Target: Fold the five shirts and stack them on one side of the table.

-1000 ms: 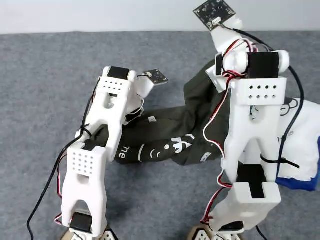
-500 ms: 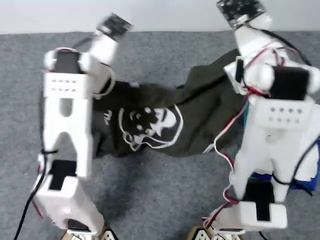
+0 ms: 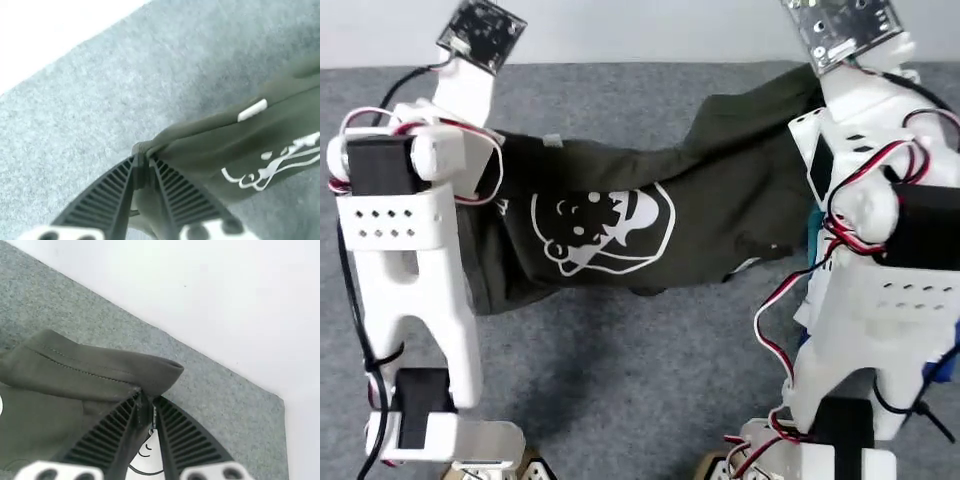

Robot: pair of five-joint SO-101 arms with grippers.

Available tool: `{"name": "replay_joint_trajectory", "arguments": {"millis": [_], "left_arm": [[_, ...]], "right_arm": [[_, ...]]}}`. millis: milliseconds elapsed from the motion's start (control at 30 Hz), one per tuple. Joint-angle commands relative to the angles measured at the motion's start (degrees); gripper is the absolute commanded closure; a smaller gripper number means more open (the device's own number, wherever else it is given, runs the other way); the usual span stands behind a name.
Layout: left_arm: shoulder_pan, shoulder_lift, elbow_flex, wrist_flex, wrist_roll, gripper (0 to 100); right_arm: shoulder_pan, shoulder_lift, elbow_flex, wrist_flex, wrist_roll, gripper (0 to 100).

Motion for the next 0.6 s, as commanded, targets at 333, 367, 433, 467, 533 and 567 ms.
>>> {"name": "replay_joint_trajectory", "arguments": {"millis": [333,367,433,467,533,567], "left_arm": [[0.09,-13.98,32.40,1.05,-10.90,99],[0.00,-14.68,32.40,1.05,-10.90,99],[0.09,-16.79,31.52,1.05,-10.90,100],[0.09,-18.02,30.64,1.05,-10.90,100],[0.09,-19.96,28.70,1.05,-10.90,100],[0.00,-20.48,28.35,1.05,-10.90,100]], "right_arm": [[-3.12,0.40,-0.18,2.86,-0.53,98.8],[-3.12,0.75,-0.18,2.86,-0.53,98.8],[-3.12,1.19,-0.18,2.86,-0.53,98.8],[-3.21,1.19,-0.18,2.86,-0.53,98.8],[-3.21,1.27,-0.18,2.86,-0.53,98.8],[-3.21,1.27,-0.18,2.86,-0.53,98.8]]}}
